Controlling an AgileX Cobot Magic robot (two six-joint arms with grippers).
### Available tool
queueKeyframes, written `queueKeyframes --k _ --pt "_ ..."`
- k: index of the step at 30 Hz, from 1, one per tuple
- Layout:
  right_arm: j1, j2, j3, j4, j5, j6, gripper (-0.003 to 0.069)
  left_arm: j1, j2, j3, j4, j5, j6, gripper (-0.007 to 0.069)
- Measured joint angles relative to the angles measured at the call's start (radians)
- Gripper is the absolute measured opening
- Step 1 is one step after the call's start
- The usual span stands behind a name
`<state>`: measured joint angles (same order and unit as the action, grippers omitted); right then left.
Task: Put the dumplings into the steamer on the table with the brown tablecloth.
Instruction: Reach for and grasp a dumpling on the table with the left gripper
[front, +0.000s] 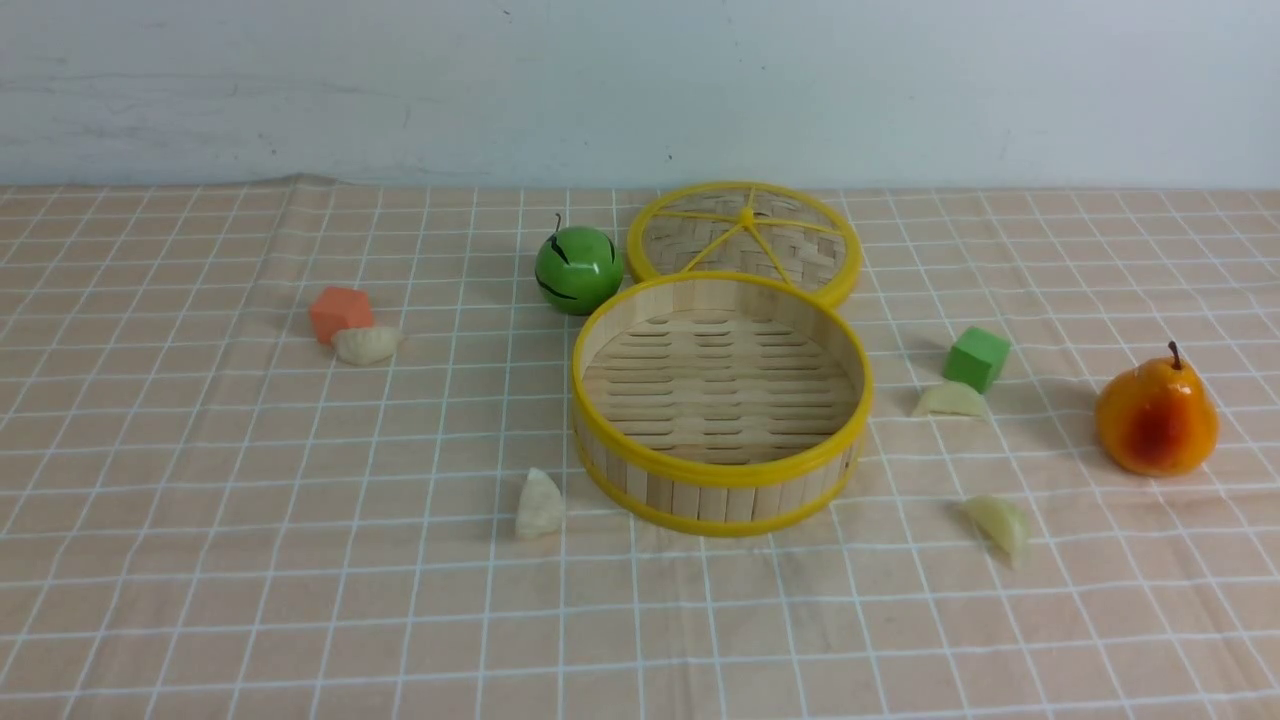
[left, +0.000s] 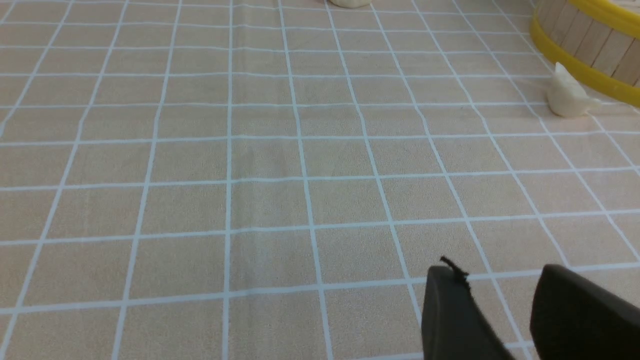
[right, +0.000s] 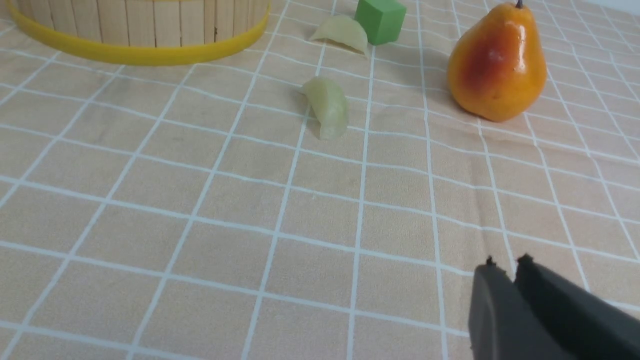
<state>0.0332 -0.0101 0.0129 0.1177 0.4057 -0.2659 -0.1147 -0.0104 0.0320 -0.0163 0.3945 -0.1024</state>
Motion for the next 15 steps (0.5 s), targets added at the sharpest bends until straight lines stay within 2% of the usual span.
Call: queueKeyframes --k 4,8,10,12,13,15 --pt "0.0 0.0 0.0 -0.004 -0.004 0.0 0.0071 0.0 0.0 0.0 -0.001 -0.051 0.0 0.0238" --pt "0.0 0.0 0.006 -0.01 -0.055 0.0 0.0075 0.0 0.0 0.0 -0.003 -0.204 0.0 0.0238" --pt "0.0 0.0 0.013 -0.027 -0.18 -0.003 0.0078 0.0 0.0 0.0 -0.003 -0.394 0.0 0.0238" --pt "0.0 0.0 0.013 -0.045 -0.276 -0.012 0.008 0.0 0.0 0.0 -0.003 -0.458 0.0 0.0238" --pt "0.0 0.0 0.013 -0.076 -0.463 -0.035 0.0082 0.0 0.0 0.0 -0.003 -0.587 0.0 0.0238" --pt "0.0 0.0 0.013 -0.088 -0.562 -0.041 0.0083 0.0 0.0 0.0 -0.003 -0.646 0.0 0.0238"
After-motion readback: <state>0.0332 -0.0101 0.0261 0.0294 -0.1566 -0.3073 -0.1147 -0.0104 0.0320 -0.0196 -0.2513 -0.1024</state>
